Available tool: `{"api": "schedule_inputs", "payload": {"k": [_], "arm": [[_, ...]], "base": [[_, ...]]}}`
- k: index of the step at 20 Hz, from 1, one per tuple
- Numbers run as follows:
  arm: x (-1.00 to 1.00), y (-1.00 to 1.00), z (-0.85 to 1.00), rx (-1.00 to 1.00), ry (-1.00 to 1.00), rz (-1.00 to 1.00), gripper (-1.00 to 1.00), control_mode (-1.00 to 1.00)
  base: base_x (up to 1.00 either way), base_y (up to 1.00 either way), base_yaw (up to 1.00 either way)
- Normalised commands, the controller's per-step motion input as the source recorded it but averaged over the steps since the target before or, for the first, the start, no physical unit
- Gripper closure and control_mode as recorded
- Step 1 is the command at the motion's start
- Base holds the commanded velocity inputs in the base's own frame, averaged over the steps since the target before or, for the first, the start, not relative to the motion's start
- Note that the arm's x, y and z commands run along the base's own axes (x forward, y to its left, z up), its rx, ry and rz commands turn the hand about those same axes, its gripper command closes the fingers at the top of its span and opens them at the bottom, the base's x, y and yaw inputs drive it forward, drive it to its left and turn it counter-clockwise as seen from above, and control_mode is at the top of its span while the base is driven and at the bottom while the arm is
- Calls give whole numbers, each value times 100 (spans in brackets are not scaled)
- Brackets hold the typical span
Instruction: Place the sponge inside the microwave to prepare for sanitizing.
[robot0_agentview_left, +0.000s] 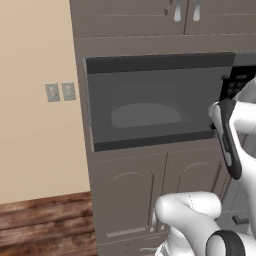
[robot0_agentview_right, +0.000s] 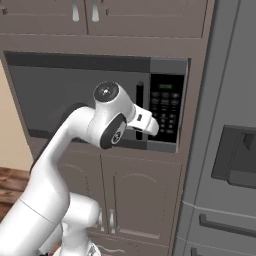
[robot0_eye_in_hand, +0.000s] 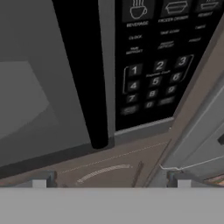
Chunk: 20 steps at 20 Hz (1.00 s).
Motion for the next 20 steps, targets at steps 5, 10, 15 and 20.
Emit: {"api": "schedule_inputs", "payload": {"k": [5, 10, 15, 20], "arm": [[0, 0, -4, 0, -9, 17, -100, -100], [1, 0, 7, 0, -1, 9, -100, -100], [5, 0, 0, 0, 0, 0, -100, -100], [33, 0, -1, 0, 0, 0, -100, -100]], "base": [[0, 0, 0], [0, 0, 0], [0, 0, 0], [0, 0, 0]]}}
